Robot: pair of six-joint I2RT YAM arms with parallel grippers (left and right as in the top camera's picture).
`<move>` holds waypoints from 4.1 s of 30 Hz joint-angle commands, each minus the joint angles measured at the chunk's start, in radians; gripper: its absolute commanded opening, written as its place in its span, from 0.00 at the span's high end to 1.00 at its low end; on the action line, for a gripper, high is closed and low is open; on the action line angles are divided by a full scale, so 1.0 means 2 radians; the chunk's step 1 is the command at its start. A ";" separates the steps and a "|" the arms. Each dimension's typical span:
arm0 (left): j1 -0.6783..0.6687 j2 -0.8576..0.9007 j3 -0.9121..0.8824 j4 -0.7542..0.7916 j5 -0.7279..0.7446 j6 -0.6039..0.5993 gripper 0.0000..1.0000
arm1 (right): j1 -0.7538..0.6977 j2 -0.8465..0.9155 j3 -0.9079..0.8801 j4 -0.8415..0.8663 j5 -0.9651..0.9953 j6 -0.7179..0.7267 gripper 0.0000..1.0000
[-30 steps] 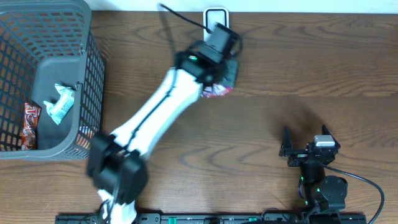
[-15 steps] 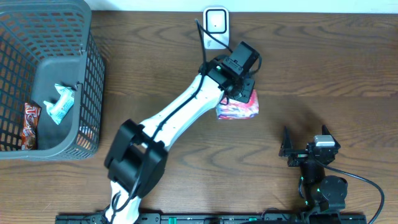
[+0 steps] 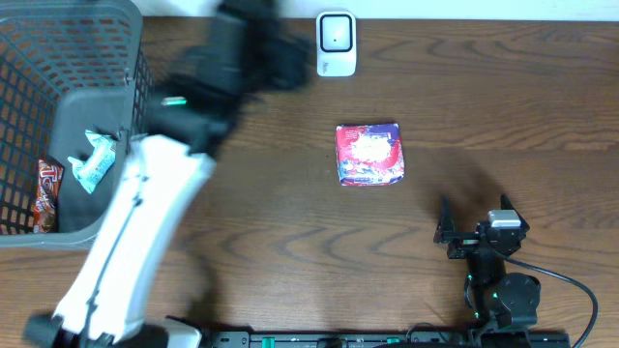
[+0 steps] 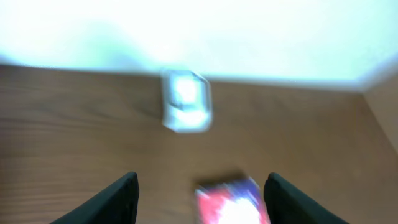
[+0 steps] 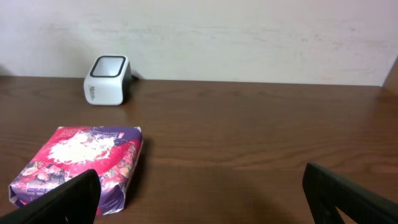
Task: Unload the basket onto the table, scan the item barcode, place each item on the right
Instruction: 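Carry the purple-red box to the table center and release it, then reach the left gripper into the basket and grasp the mint-green packet, then place the mint-green packet left of the box and release it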
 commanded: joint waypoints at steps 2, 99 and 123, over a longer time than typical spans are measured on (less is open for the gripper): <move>0.115 -0.035 0.006 -0.005 -0.027 -0.001 0.32 | -0.008 -0.003 -0.001 -0.002 -0.001 0.003 0.01; 0.354 -0.050 0.011 0.083 0.241 -0.172 0.92 | -0.008 -0.003 -0.001 -0.002 -0.001 0.003 0.01; -0.081 0.185 0.006 -0.125 -0.095 -0.079 0.93 | -0.008 -0.003 -0.001 -0.002 -0.001 0.003 0.01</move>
